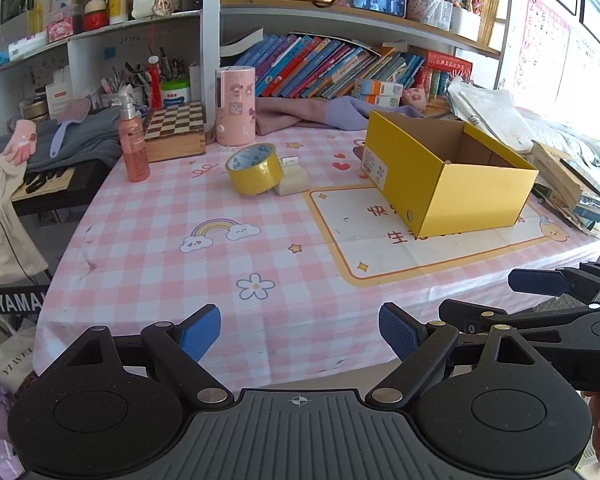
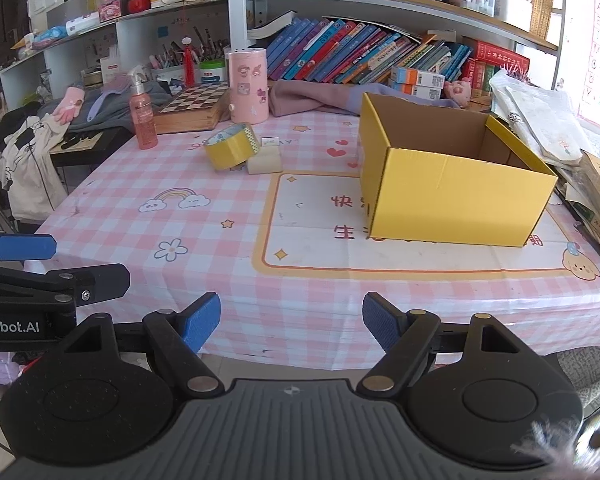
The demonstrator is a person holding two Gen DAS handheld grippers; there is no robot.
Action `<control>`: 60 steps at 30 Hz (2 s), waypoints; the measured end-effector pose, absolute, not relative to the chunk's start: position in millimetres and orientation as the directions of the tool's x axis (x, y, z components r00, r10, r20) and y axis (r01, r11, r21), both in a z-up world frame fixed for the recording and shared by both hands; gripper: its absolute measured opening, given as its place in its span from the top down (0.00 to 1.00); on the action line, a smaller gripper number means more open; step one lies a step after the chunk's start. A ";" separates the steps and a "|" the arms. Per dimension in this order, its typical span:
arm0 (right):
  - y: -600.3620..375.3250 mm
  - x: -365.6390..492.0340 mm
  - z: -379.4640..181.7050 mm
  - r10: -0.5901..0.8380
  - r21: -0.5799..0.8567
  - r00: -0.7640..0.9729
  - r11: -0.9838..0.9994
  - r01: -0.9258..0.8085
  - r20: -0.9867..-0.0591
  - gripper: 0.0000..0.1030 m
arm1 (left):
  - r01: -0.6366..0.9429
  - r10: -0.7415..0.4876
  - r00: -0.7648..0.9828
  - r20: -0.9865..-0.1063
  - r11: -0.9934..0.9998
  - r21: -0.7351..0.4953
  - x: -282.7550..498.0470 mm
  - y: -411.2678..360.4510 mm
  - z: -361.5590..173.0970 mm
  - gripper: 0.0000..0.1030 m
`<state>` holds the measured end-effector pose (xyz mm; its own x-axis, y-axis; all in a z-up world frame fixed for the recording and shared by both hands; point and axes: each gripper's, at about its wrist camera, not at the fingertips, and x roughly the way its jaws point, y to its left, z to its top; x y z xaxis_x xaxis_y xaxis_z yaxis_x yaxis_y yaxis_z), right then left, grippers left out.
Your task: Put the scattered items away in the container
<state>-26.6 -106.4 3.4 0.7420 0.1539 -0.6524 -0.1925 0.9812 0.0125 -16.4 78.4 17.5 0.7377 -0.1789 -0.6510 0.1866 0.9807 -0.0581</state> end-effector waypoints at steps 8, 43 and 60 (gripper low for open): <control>-97.0 -26.0 4.3 0.169 0.013 0.741 0.977 -0.211 -0.650 0.25 | 0.170 -0.165 0.744 -0.647 0.984 -0.055 -18.9 86.9 18.7 0.14; -89.4 16.3 6.3 0.213 0.010 0.736 0.963 -0.270 -0.642 0.25 | 0.116 -0.119 0.763 -0.636 0.992 -0.047 13.9 92.6 20.5 0.14; -91.4 77.9 -1.4 0.246 0.023 0.717 0.952 -0.306 -0.652 0.25 | 0.066 -0.066 0.754 -0.653 0.998 -0.024 61.8 88.8 14.3 0.14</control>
<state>77.9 -91.4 -1.4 0.7168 0.2464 -0.6523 -0.3064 0.9516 0.0228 61.8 88.8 14.3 0.7541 -0.0656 -0.6535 0.0661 0.9975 -0.0239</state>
